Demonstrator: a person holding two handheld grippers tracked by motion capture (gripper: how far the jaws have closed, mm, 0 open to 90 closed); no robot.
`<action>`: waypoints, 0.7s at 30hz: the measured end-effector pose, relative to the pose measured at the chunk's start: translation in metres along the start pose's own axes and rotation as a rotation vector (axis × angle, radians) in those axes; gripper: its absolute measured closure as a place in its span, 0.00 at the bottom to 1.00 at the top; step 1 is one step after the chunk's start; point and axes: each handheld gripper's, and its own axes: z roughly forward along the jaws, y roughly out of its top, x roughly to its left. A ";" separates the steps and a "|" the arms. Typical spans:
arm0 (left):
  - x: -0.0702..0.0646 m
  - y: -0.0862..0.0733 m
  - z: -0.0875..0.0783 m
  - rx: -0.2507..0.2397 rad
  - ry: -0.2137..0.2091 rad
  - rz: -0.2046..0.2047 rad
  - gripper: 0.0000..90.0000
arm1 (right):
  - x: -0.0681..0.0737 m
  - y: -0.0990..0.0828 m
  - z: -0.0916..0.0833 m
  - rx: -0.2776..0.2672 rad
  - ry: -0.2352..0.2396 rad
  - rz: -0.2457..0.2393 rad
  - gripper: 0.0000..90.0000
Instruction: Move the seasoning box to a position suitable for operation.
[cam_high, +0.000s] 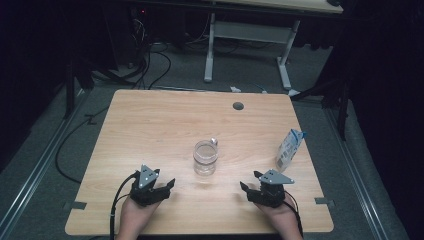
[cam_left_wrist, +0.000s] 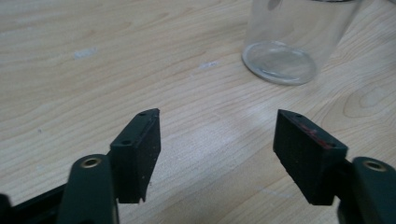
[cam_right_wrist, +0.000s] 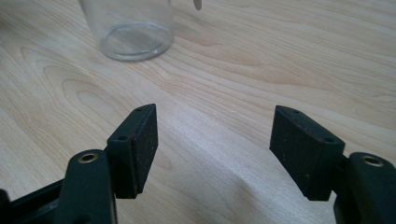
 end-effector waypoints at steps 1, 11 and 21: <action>-0.001 0.000 0.000 -0.001 -0.009 0.002 0.38 | 0.000 0.000 0.000 0.000 -0.005 -0.005 0.36; -0.011 0.004 0.002 -0.018 -0.089 -0.010 0.43 | -0.002 -0.001 0.000 0.005 0.007 -0.011 0.39; -0.030 0.019 0.005 0.007 -0.084 0.060 0.51 | -0.002 -0.001 -0.001 0.006 0.015 -0.013 0.40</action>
